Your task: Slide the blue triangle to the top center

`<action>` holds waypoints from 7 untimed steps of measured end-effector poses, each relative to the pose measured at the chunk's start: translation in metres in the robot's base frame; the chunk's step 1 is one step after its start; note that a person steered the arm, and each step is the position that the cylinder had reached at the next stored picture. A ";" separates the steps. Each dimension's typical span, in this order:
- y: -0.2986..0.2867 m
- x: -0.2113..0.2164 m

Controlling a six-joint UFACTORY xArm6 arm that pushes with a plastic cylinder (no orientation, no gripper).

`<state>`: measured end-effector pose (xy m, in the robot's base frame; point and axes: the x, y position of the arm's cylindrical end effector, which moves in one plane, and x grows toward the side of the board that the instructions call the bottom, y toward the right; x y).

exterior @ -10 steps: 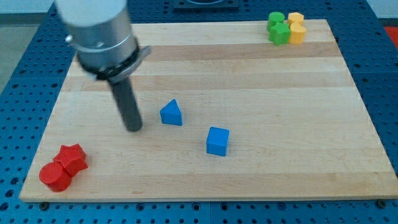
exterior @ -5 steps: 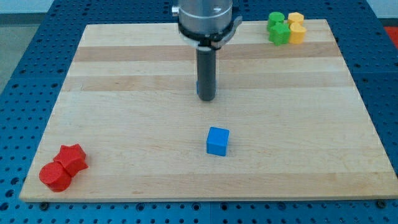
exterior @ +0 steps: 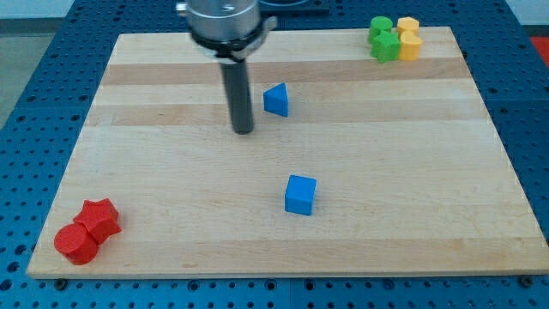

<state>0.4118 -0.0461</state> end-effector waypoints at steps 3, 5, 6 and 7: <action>0.027 -0.063; 0.024 -0.116; 0.024 -0.142; 0.024 -0.163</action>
<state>0.2483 -0.0222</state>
